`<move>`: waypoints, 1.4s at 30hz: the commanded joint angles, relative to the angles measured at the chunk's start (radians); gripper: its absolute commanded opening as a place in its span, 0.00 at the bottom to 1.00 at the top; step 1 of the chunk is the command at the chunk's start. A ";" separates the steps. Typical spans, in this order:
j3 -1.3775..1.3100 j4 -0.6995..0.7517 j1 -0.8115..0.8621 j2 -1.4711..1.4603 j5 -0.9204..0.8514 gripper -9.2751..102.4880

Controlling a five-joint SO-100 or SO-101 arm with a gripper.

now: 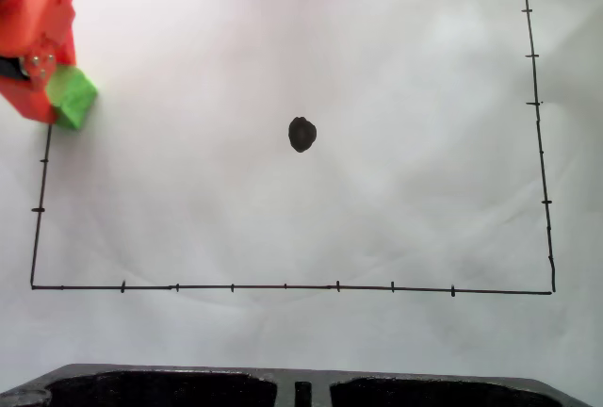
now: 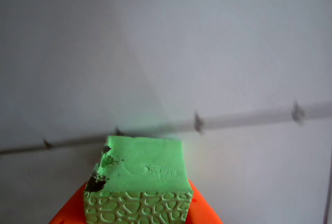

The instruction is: Grasp the colored block, Place it on the black dot, and then return the arm to the default position.

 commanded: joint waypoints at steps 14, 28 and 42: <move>-0.160 0.291 -0.443 0.086 0.411 0.18; -0.150 0.296 -0.752 0.026 0.486 0.18; -0.120 0.259 -0.798 -0.041 0.482 0.18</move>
